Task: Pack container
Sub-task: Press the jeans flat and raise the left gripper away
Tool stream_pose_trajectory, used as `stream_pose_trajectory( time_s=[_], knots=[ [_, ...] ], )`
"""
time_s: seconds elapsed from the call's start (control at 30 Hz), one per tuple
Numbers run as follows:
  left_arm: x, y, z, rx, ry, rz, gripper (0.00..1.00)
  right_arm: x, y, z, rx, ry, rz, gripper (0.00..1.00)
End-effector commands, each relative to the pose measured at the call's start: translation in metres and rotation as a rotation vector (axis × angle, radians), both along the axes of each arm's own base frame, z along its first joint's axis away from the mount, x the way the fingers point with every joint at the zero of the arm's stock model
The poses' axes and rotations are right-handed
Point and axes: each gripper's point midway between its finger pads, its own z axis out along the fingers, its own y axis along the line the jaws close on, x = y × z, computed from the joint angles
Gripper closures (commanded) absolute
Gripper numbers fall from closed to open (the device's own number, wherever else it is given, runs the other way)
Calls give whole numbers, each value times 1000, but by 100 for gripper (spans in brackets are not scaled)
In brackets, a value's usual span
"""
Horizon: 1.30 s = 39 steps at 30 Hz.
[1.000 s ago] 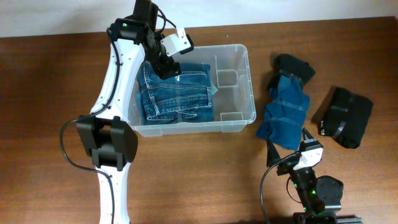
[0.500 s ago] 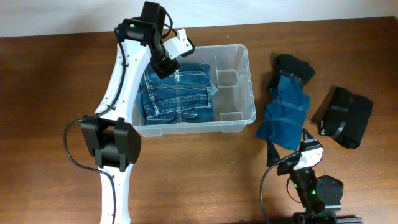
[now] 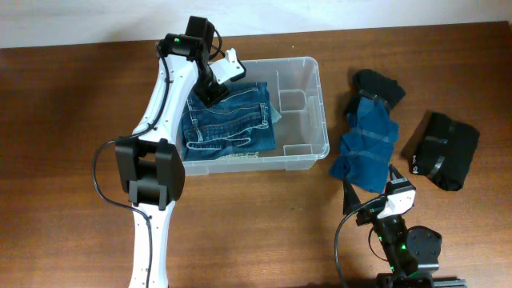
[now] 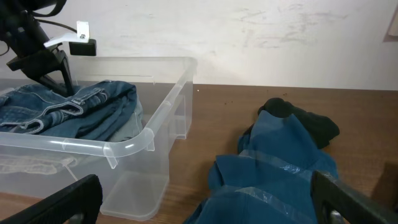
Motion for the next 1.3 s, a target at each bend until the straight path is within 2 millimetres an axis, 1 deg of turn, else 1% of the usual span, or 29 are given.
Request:
stream_pose_trajectory(
  time_s=[0.0, 0.1, 0.17, 0.27, 0.3, 0.37, 0.4, 0.43, 0.47, 0.5, 0.53, 0.57, 0.63, 0.7, 0.73, 0.83, 0.9, 0.93, 0.97, 1.03, 1.07, 1.1, 1.17, 1.2, 1.27],
  knots=[
    [-9, 20, -33, 67, 93, 36, 99, 0, 1, -3, -2, 3, 11, 2],
    [-8, 15, -9, 61, 70, 31, 99, 0, 1, -3, -2, 3, 11, 2],
    [-9, 10, 13, 50, 44, 22, 99, 0, 1, -3, -2, 3, 11, 2],
    [-15, -6, 62, -5, -11, 16, 98, 0, 1, -3, -2, 3, 11, 1],
    [-21, -13, 84, -38, -36, 6, 94, 0, 1, -3, -2, 3, 11, 2],
    [-28, -21, 112, -77, -76, -11, 77, 0, 1, -3, -2, 3, 11, 2],
    [-30, -24, 126, -95, -101, -6, 64, 0, 1, -3, -2, 3, 11, 2],
    [-33, -29, 152, -125, -158, 17, 51, 0, 1, -3, -2, 3, 11, 2],
    [-34, -30, 161, -136, -177, 26, 43, 0, 1, -3, -2, 3, 11, 2],
    [-36, -32, 178, -158, -219, 36, 33, 0, 1, -3, -2, 3, 11, 2],
    [-40, -35, 196, -185, -257, 29, 13, 0, 1, -3, -2, 3, 11, 2],
    [-46, -39, 215, -224, -297, 19, 1, 0, 1, -1, -3, -5, 11, 2],
    [-55, -42, 242, -280, -346, 8, 1, 0, 1, 4, -4, -27, 11, 2],
    [-64, -39, 264, -295, -389, 5, 1, 0, -1, 1, -5, -14, -3, 2],
    [-65, -36, 269, -294, -401, 8, 1, 1, -4, -1, -4, -5, -20, 2],
    [-67, -26, 279, -295, -427, 25, 1, 1, -3, 6, 14, -25, -14, 2],
    [-62, -11, 281, -293, -431, 65, 1, -1, -3, 24, 91, -12, -21, 1],
    [-60, -6, 281, -296, -429, 90, 1, -1, -3, 28, 100, -11, -22, 2],
    [-58, 1, 281, -304, -426, 120, 1, -2, -3, 45, 117, -9, -23, 2],
    [-50, 17, 283, -317, -430, 194, 1, 0, -4, 69, 117, 7, -28, 2],
    [-45, 28, 284, -324, -434, 240, 1, 2, -5, 84, 117, 30, -34, 2],
    [-43, 36, 285, -329, -433, 272, 1, 5, -5, 94, 118, 54, -37, 2],
    [-40, 50, 285, -338, -425, 332, 1, 17, -11, 114, 118, 149, -72, 2],
    [-38, 58, 285, -341, -423, 363, 1, 23, -14, 120, 117, 204, -92, 2],
    [-37, 66, 285, -343, -423, 382, 1, 36, -22, 124, 109, 340, -139, 2]
  ],
)
